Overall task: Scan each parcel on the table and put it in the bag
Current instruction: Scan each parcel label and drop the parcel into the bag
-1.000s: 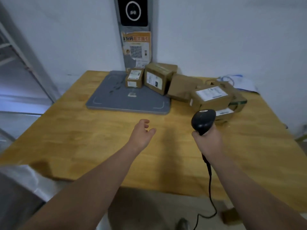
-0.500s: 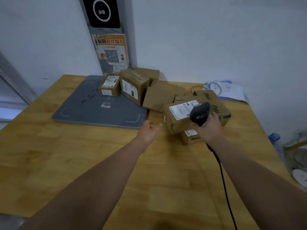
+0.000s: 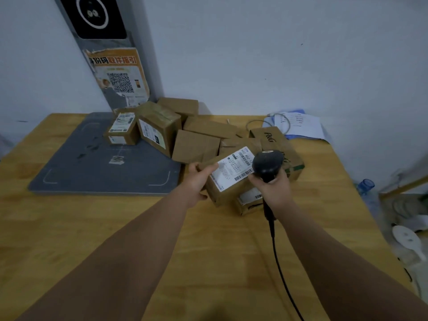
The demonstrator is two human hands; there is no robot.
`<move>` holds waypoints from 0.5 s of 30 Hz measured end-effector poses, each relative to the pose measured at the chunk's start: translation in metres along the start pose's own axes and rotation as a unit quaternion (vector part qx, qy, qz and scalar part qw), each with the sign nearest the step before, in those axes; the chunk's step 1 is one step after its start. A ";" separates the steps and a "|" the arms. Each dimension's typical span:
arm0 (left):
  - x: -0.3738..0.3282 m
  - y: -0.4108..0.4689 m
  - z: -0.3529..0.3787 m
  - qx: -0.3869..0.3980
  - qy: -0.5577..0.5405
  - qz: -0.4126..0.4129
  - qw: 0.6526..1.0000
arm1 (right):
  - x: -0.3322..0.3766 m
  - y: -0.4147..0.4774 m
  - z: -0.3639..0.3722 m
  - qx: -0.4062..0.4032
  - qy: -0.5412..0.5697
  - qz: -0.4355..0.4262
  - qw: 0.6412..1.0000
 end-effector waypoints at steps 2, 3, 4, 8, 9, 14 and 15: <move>0.006 -0.001 -0.006 0.012 -0.020 -0.002 1.000 | 0.006 -0.005 0.002 -0.004 0.060 -0.007 0.998; 0.007 -0.002 -0.009 0.018 -0.022 0.006 1.000 | 0.010 -0.008 0.004 0.002 0.078 -0.011 0.997; 0.008 -0.006 -0.013 0.023 -0.019 0.017 0.999 | 0.015 -0.010 0.006 0.013 0.092 -0.018 0.996; 0.015 -0.024 -0.035 0.060 0.053 0.034 0.996 | 0.039 -0.023 0.017 0.061 0.132 -0.040 0.989; 0.018 -0.030 -0.039 0.077 0.085 0.030 0.993 | 0.046 -0.026 0.020 0.066 0.136 -0.049 0.987; 0.024 -0.053 -0.055 0.058 0.141 0.085 0.985 | 0.065 -0.042 0.037 0.109 0.125 -0.084 0.983; 0.023 -0.059 -0.058 0.041 0.129 0.106 0.985 | 0.066 -0.044 0.040 0.111 0.128 -0.081 0.982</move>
Point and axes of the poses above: each hand's wrist, its own y-axis towards the middle knuckle, its own z-axis out of the palm, x = y × z, the point moved 4 cm from there along y, towards the middle knuckle, and after that the axes turned 9 degrees about -y, right-handed, at the moved point
